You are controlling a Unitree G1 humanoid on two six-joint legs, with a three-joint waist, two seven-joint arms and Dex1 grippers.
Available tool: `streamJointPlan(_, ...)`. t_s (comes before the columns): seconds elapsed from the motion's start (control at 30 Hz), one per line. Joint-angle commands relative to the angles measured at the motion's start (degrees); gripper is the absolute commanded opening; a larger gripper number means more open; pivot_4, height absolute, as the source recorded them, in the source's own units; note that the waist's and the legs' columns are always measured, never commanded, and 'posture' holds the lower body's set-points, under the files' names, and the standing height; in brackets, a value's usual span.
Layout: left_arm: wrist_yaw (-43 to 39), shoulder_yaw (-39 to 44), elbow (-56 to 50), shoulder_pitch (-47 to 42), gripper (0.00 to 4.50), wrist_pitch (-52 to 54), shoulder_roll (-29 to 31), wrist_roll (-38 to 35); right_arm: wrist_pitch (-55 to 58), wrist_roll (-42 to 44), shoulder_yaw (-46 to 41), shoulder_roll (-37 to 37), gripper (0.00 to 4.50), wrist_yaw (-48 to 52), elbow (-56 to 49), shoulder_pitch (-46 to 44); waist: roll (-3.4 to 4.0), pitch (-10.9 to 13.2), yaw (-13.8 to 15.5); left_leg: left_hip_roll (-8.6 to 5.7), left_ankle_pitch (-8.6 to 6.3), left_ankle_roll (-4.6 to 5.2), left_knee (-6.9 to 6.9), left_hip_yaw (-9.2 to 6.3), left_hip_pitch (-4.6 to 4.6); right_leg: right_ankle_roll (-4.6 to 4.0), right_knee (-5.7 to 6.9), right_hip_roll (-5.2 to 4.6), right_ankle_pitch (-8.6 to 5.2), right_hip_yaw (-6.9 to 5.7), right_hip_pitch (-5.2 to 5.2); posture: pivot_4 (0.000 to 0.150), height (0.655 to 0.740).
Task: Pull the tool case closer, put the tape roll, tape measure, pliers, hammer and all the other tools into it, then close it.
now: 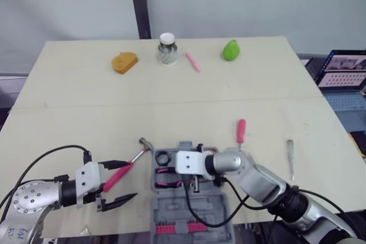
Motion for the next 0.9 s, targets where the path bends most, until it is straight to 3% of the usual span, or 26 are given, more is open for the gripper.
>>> streamJointPlan(0.03, 0.2, 0.0, -0.7, -0.4, 4.5, -0.9, -0.1, 0.2, 3.5, -1.9, 2.9, -1.1, 0.05, 1.8, 6.0, 2.4, 0.04, -0.2, 0.0, 0.0, 0.0, 0.0, -0.01, 0.0, 0.01, 0.0, 0.0, 0.0, 0.0, 0.0, 0.0, 0.15, 0.74)
streamJointPlan(0.17, 0.3, -0.7, -0.3, -0.8, 4.5, -1.3, -0.1, 0.9, 0.8, 1.6, -0.6, 1.4, 0.05, 1.2, 5.5, 4.0, 0.03, -0.3, 0.0, 0.0, -0.01, -0.01, -0.03, 0.0, 0.07, 0.0, -0.01, 0.0, 0.0, 0.0, 0.05, 0.15, 0.74)
streamJointPlan(0.33, 0.3, -2.3, 0.5, -2.8, 4.5, 0.2, -0.1, 0.8, -2.8, 11.9, -13.7, 4.2, 0.05, 2.4, 0.8, 7.4, 0.15, -0.2, -0.1, 0.01, -0.02, -0.02, -0.08, 0.03, 0.14, -0.01, -0.04, 0.03, 0.0, 0.01, 0.09, 0.15, 0.74)
streamJointPlan(0.53, 2.7, -0.6, 5.3, -10.5, 4.5, 7.8, -0.4, -2.4, 2.0, 29.9, -38.5, -5.2, 0.05, 8.3, -9.7, 15.0, 0.34, -0.1, 0.7, -0.01, -0.06, 0.04, 0.0, 0.0, -0.06, 0.0, -0.09, 0.02, 0.0, 0.01, 0.0, 0.15, 0.74)
streamJointPlan(0.73, 2.9, 3.8, 15.5, -14.4, 4.5, 9.3, 2.0, -1.7, 4.1, 37.0, -62.7, -17.8, 0.05, 13.3, -5.4, 31.6, 0.29, -0.1, 1.4, -0.01, -0.1, 0.08, -0.08, 0.04, -0.04, 0.0, -0.17, 0.03, 0.0, -0.01, 0.0, 0.15, 0.74)
streamJointPlan(0.83, 2.8, 7.1, 22.4, -14.5, 4.5, 8.3, 4.4, -0.8, 0.2, 35.2, -71.6, -21.0, 0.84, 15.3, 4.2, 39.2, 0.27, -0.1, 1.4, -0.01, -0.1, 0.09, -0.05, 0.14, 0.0, 0.0, -0.19, 0.03, 0.0, 0.02, 0.02, 0.15, 0.74)
streamJointPlan(0.9, 2.5, 9.8, 27.1, -13.6, 4.5, 7.4, 6.2, -0.4, -3.1, 34.1, -76.9, -22.3, 1.77, 15.5, 13.4, 41.8, 0.26, 0.0, 1.3, -0.01, -0.1, 0.09, -0.04, 0.17, 0.02, 0.0, -0.22, 0.03, 0.0, 0.03, 0.04, 0.15, 0.74)
